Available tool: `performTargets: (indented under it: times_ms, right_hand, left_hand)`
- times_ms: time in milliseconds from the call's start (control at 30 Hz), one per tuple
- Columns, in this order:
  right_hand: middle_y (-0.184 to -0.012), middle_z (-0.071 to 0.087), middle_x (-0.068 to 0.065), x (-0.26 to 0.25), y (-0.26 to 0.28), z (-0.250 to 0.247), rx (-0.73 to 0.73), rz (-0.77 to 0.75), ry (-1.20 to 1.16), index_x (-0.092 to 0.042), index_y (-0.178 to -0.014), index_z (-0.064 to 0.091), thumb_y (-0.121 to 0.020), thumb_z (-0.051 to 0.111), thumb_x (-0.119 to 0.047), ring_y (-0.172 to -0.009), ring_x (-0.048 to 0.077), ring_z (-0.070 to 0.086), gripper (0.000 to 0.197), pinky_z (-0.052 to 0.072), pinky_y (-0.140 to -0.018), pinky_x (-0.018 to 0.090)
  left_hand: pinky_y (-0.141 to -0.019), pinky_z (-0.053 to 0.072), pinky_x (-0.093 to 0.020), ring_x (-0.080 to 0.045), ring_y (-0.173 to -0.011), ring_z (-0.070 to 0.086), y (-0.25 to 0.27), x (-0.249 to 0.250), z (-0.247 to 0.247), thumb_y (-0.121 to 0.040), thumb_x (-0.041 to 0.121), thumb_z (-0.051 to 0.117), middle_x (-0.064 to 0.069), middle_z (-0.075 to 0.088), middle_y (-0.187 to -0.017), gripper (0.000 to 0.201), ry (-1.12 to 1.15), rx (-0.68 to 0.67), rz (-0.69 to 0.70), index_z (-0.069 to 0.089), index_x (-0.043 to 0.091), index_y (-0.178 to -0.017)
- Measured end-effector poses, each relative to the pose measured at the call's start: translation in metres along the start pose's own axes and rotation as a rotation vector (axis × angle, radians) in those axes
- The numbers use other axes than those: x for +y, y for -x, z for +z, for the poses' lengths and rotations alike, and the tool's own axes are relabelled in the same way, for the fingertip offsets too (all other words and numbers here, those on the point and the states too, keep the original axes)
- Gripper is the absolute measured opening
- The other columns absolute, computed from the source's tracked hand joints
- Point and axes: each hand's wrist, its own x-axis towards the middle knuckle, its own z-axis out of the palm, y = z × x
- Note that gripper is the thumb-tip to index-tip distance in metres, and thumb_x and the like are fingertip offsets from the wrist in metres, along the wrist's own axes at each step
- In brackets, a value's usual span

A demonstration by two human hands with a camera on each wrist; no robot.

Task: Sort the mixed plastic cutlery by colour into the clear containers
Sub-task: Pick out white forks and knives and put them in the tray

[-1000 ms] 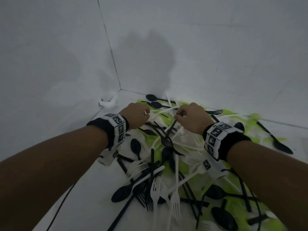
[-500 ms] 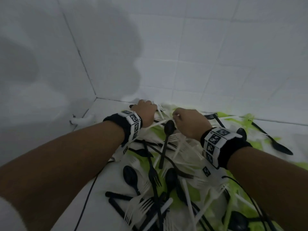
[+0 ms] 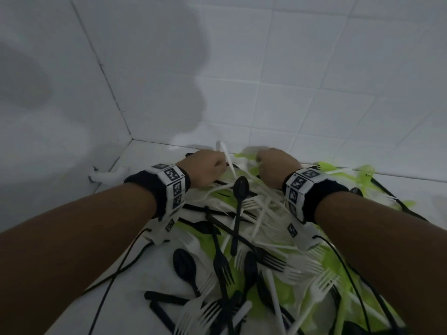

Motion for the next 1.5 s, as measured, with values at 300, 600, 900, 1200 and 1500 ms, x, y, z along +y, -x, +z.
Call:
performTargets:
  times_ms: [300,600,900,1200,1500]
  right_hand:
    - [-0.118,0.063,0.005,0.007,0.011,0.001,-0.007,0.015,-0.019,-0.017,-0.117,0.063,-0.095,0.055,-0.017,-0.11,0.027,0.061,0.023,0.054,-0.093,0.04]
    - [-0.107,0.067,0.008,0.004,0.022,0.0,-0.071,0.019,-0.013,-0.009,-0.105,0.066,-0.093,0.058,-0.022,-0.097,0.029,0.065,0.019,0.057,-0.085,0.037]
    - [-0.111,0.059,0.004,0.01,0.029,0.009,-0.049,-0.012,-0.141,-0.021,-0.107,0.054,-0.093,0.056,-0.02,-0.103,0.027,0.057,0.015,0.052,-0.082,0.038]
    - [-0.111,0.051,0.018,0.004,0.035,0.006,0.304,-0.046,-0.225,-0.007,-0.115,0.06,-0.105,0.04,-0.018,-0.099,0.039,0.055,0.024,0.049,-0.083,0.041]
    - [-0.089,0.056,-0.002,-0.046,0.062,-0.006,0.18,-0.195,-0.343,-0.017,-0.093,0.049,-0.106,0.04,-0.04,-0.086,0.022,0.054,0.028,0.038,-0.068,0.032]
  left_hand:
    - [-0.088,0.044,-0.025,-0.013,-0.105,0.056,0.008,-0.002,-0.006,-0.097,0.029,0.066,0.008,0.057,-0.113,0.031,-0.037,-0.144,-0.056,0.062,0.026,-0.127]
    - [-0.083,0.048,-0.037,-0.022,-0.093,0.059,0.034,-0.001,0.002,-0.108,0.029,0.042,0.0,0.063,-0.103,0.022,-0.143,-0.013,0.072,0.059,0.017,-0.112]
    - [-0.06,0.04,-0.016,0.0,-0.066,0.055,0.071,0.005,-0.016,-0.104,0.025,0.054,0.008,0.061,-0.076,0.009,0.117,0.39,0.118,0.06,0.018,-0.106]
    - [-0.071,0.047,-0.034,-0.021,-0.073,0.052,0.082,0.008,-0.034,-0.097,0.02,0.058,-0.001,0.054,-0.082,0.011,0.688,0.671,-0.154,0.055,0.01,-0.095]
    - [-0.066,0.051,-0.032,-0.016,-0.07,0.052,0.106,0.008,-0.043,-0.102,0.026,0.057,-0.003,0.053,-0.084,0.02,0.678,0.624,-0.123,0.05,0.01,-0.111]
